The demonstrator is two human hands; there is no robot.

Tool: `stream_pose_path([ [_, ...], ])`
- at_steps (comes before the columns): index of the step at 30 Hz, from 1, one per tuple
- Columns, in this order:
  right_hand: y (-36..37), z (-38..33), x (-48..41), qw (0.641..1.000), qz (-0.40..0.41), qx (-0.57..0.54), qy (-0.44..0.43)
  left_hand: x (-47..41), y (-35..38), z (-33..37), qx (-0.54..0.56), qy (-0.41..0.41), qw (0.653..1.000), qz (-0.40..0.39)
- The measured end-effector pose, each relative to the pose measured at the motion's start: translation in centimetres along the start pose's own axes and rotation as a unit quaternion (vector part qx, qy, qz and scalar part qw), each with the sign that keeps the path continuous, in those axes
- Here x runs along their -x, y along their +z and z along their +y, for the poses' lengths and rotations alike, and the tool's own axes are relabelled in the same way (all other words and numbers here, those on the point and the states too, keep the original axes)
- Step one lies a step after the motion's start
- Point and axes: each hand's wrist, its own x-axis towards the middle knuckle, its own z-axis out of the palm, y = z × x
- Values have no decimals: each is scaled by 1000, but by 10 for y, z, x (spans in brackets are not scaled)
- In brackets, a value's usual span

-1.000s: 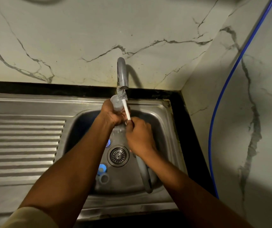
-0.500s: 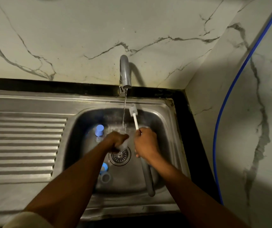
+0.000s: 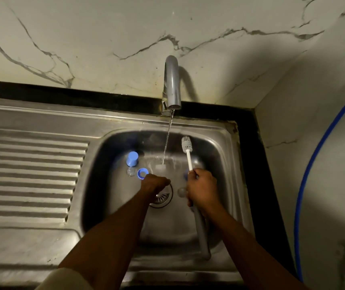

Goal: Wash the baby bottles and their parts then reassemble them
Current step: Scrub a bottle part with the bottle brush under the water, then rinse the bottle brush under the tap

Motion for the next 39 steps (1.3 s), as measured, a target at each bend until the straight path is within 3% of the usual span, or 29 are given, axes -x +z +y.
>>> stream_pose_path([
  [5,6,9,-9,999,-11,-36,20,-50,-12,-43,217,-66,973,49],
  [7,10,9,-14,999,-15,-29,15,-40,-28,-42,239,-89,965,67],
  [15,13,11,-18,998,-26,-48,14,-38,-35,-31,166,-88,981,48],
  [19,8,11,-16,997,-30,-76,16,-29,-9,-24,46,-45,998,22],
  [26,1,16,-18,994,-33,-95,51,-36,20,-5,-95,58,991,68],
  [32,4,22,-26,991,-23,-103,79,-51,22,17,5,107,993,44],
  [39,7,19,-25,996,-18,-67,59,-68,43,5,67,100,993,10],
])
